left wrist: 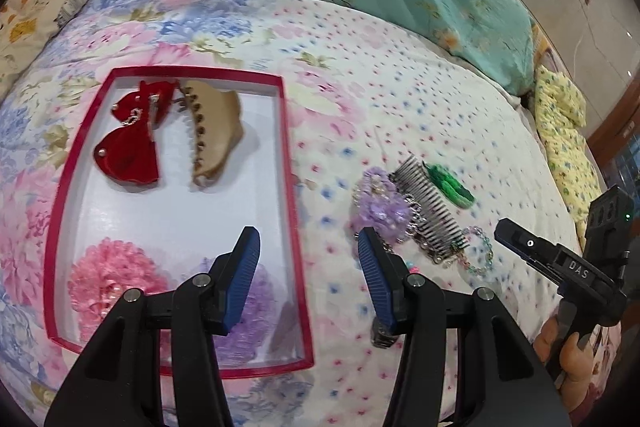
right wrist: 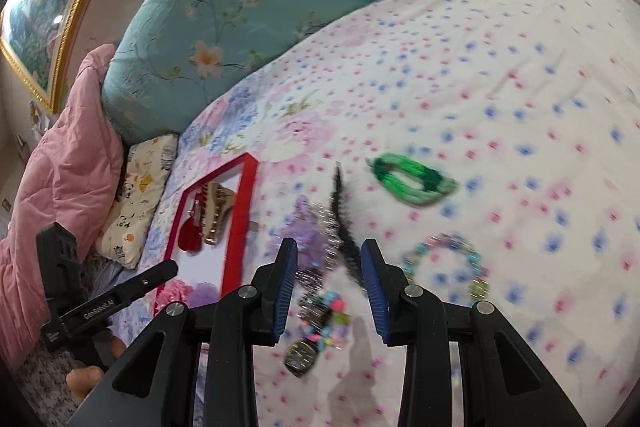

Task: Organize jewelry
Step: 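Grasp the lilac scrunchie with the left tool while the right tool grasps the black comb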

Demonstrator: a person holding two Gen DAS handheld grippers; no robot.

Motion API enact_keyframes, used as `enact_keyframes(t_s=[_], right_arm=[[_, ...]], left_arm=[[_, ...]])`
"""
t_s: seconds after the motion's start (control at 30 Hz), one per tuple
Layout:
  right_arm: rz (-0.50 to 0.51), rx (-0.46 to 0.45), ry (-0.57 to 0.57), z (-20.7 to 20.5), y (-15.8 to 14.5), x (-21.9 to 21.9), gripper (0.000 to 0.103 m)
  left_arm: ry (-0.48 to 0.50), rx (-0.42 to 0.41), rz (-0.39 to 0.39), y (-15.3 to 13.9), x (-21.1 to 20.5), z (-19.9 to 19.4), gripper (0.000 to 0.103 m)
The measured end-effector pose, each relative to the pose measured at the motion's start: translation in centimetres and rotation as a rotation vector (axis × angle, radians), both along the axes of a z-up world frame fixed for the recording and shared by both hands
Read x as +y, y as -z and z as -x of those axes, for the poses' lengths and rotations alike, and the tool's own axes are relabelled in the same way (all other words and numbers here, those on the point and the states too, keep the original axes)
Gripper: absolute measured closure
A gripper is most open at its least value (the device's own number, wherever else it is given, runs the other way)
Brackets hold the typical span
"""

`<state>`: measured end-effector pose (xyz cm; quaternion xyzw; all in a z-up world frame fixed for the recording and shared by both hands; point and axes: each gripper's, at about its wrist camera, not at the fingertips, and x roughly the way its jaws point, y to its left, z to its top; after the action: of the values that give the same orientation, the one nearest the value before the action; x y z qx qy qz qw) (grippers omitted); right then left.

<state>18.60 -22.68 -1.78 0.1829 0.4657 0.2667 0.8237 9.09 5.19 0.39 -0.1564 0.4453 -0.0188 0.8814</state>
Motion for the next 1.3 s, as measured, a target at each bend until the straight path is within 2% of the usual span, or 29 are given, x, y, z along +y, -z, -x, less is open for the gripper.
enact_keyframes(t_s=[0.2, 0.53, 0.9, 1.0, 1.07, 1.3], right_arm=[[0.001, 0.011, -0.008, 0.1, 0.9, -1.0, 0.067], [0.034, 0.029, -0.063, -0.6, 2.3, 0.4, 0.067], [0.084, 0.046, -0.117, -2.5, 3.9, 2.9, 0.068], [0.093, 0.059, -0.11, -2.8, 4.5, 2.9, 0.076], [0.085, 0.072, -0.104, -3.0, 5.0, 2.7, 0.09], [0.047, 0.077, -0.102, -2.7, 5.0, 2.2, 0.095]], left_arm=[[0.036, 0.009, -0.01, 0.2, -1.8, -0.5, 0.053], [0.065, 0.042, -0.004, 1.1, -3.2, -2.0, 0.053], [0.115, 0.084, -0.004, 2.7, -5.3, -6.5, 0.053], [0.125, 0.108, -0.022, 3.5, -5.9, -7.7, 0.053], [0.133, 0.123, -0.028, 4.2, -6.2, -8.2, 0.053], [0.17, 0.154, -0.024, 5.9, -7.4, -8.9, 0.053]])
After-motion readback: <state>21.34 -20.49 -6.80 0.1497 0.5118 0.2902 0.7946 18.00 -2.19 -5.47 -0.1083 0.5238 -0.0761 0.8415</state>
